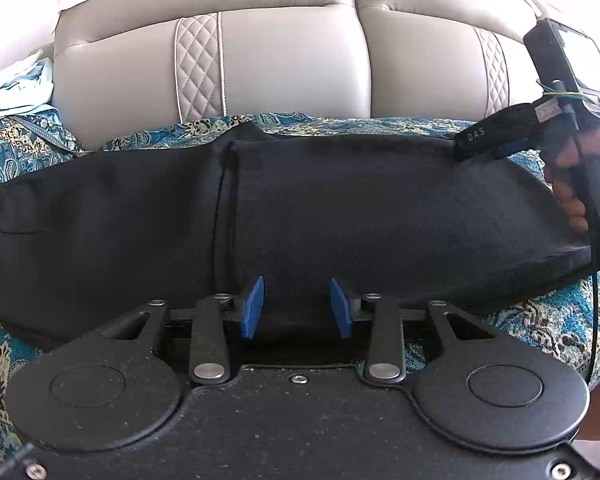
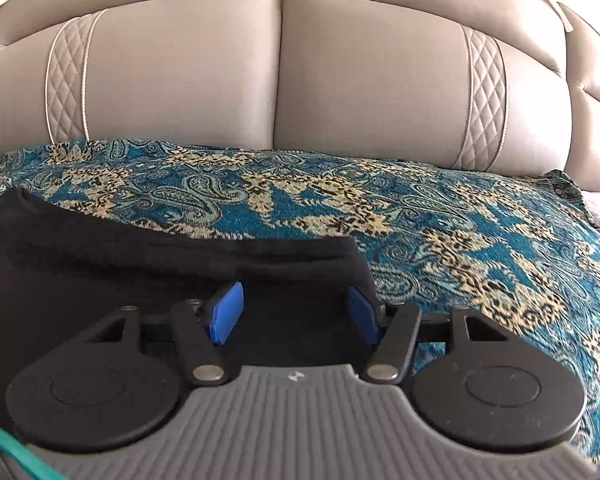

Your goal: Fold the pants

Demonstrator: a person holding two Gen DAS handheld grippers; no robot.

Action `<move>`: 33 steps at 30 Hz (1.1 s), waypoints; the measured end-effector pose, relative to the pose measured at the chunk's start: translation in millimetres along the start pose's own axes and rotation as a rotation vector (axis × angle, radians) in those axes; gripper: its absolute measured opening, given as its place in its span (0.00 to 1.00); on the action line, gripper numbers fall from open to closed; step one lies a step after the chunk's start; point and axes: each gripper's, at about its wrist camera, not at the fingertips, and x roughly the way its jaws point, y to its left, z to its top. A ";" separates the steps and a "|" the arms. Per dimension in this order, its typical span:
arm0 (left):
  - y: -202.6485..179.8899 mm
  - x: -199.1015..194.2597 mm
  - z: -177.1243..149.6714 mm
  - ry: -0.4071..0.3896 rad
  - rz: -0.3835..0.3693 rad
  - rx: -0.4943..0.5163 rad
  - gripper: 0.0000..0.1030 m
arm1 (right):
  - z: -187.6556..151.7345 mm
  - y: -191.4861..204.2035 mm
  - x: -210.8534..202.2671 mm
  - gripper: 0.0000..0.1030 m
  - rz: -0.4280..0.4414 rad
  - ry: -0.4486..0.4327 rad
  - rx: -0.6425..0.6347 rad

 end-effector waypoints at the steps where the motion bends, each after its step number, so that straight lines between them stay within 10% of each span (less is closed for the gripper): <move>1: 0.1 -0.3 -0.6 -0.001 0.000 0.000 0.35 | 1.7 -0.5 1.9 0.71 0.002 -0.003 -0.002; 11: -2.2 0.6 -2.1 -0.003 0.001 0.004 0.37 | 13.7 -9.9 19.7 0.77 0.053 -0.021 0.034; 16: 0.9 -2.9 2.8 0.017 -0.027 -0.010 0.72 | 12.8 -12.9 5.7 0.83 0.068 -0.060 0.092; 19: 13.5 -7.7 3.7 0.020 -0.023 -0.060 0.77 | 6.4 -9.2 -14.0 0.87 0.099 -0.111 0.096; 33: 131.9 -41.6 -9.5 -0.002 0.154 -0.311 0.89 | -59.3 102.9 -97.4 1.00 0.283 -0.249 -0.113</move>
